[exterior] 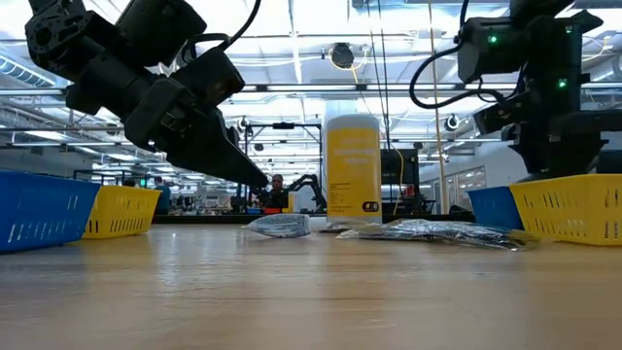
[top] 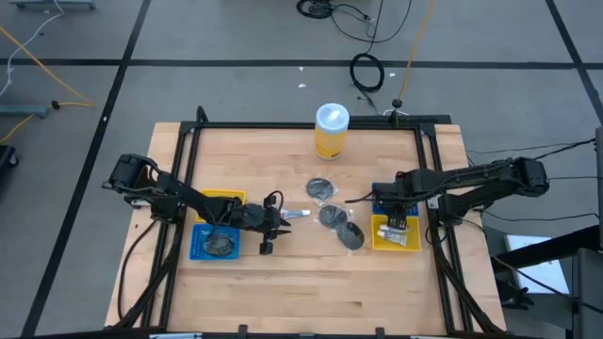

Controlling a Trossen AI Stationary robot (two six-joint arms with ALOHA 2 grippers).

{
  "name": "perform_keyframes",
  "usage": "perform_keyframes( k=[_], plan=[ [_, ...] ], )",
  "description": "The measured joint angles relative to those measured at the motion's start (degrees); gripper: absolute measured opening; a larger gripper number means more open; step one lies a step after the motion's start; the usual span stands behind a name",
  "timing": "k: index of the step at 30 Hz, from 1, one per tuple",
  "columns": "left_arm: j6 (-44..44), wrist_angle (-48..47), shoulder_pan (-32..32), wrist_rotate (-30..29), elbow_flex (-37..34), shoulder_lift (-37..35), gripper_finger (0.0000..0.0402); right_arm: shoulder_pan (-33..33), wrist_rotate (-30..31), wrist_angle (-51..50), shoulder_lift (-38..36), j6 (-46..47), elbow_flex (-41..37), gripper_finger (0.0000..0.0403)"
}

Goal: Pick & Place Travel size toiletries
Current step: Put the black deodorant into the right blue bin, then put the black hairbrush into the left blue bin

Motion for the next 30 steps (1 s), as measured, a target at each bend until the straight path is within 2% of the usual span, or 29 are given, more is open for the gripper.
perform_keyframes(
  k=[11, 16, 23, 27, 30],
  plan=[
    [-0.1, 0.0, 0.0, 0.0, 0.0, 0.0, 0.009, -1.9, 0.1, 1.0, -0.1, -0.9, 0.0, 0.0262],
    [-0.3, 0.0, 0.0, 0.0, 0.0, 0.0, 0.009, -2.0, 0.0, 0.5, -1.8, 0.6, 0.5, 0.0255],
    [0.1, 0.0, 0.0, 0.0, 0.0, 0.0, 0.009, 0.0, -0.1, 0.3, -5.9, 6.3, 5.4, 0.0235],
    [0.1, 0.0, 0.0, 0.0, 0.0, 0.0, 0.009, 2.7, 0.0, 5.6, -7.8, 9.6, 6.2, 0.0224],
    [0.1, 0.0, 0.0, 0.0, 0.0, 0.0, 0.009, 6.1, 0.0, 13.8, -7.8, 10.3, 6.1, 0.0218]
  ],
)
